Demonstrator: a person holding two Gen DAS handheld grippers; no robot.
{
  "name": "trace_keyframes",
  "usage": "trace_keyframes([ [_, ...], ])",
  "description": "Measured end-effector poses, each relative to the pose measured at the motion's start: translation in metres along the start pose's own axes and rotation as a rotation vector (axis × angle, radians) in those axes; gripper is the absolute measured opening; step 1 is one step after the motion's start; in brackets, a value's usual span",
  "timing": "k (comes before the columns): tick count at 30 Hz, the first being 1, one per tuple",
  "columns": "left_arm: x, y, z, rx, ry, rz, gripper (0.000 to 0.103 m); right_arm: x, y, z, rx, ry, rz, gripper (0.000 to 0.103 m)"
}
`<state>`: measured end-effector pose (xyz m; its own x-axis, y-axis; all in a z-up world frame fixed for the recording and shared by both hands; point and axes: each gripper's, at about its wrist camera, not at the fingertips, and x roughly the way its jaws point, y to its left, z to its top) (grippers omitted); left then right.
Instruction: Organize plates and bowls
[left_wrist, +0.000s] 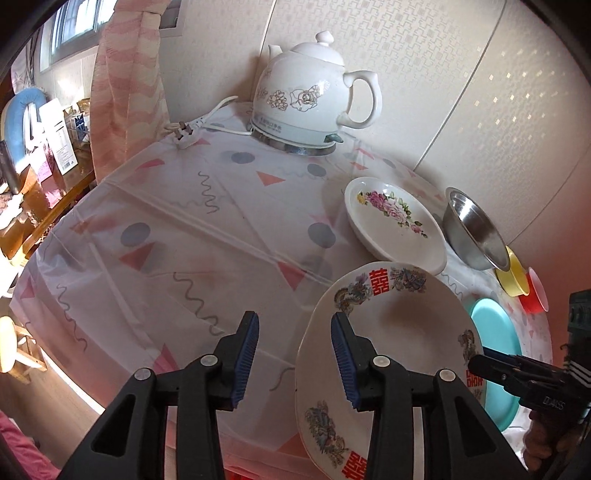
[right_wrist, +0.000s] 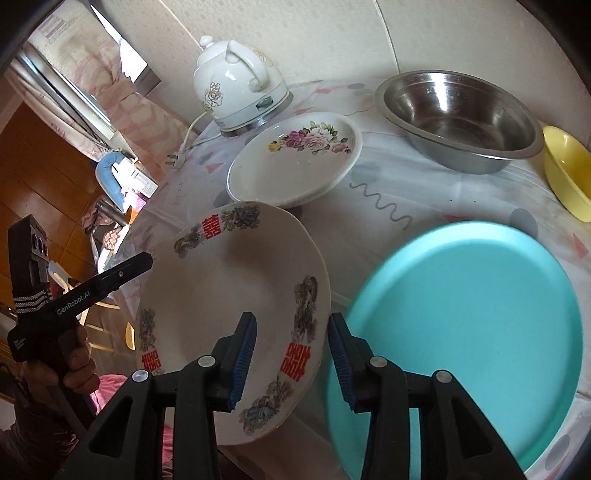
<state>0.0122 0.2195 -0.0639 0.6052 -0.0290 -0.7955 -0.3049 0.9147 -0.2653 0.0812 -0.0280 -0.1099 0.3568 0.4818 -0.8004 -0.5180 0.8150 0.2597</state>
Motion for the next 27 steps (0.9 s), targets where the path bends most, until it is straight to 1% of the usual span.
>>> trace_keyframes([
  [4,0.006,0.0,-0.011,0.013,0.032,-0.044,0.04,0.019,-0.002,0.0,0.002,0.045,0.016,0.041],
  [6,0.014,-0.002,-0.015,0.015,0.062,-0.046,0.04,0.026,0.0,-0.001,-0.012,0.05,0.005,0.04],
  [8,0.017,-0.004,-0.019,0.017,0.069,-0.066,0.034,0.027,0.004,-0.001,-0.035,0.045,-0.02,0.041],
  [10,0.018,-0.009,-0.02,0.028,0.075,-0.084,0.03,0.026,0.006,0.0,-0.04,0.044,-0.026,0.038],
  [13,0.018,-0.016,-0.02,0.056,0.07,-0.044,0.03,0.024,0.009,-0.001,-0.054,0.04,-0.042,0.036],
  [16,0.017,-0.012,-0.019,0.034,0.077,-0.053,0.03,0.017,0.012,-0.004,-0.075,0.029,-0.04,0.036],
  [20,0.01,-0.022,-0.022,0.096,0.054,-0.026,0.03,0.009,0.015,-0.011,-0.106,0.017,-0.06,0.036],
  [23,0.01,-0.028,-0.023,0.094,0.069,-0.046,0.03,0.0,0.009,-0.015,-0.087,0.0,-0.061,0.036],
  [27,0.01,-0.044,-0.025,0.106,0.076,-0.059,0.03,-0.012,-0.002,-0.019,-0.046,-0.016,-0.084,0.036],
])
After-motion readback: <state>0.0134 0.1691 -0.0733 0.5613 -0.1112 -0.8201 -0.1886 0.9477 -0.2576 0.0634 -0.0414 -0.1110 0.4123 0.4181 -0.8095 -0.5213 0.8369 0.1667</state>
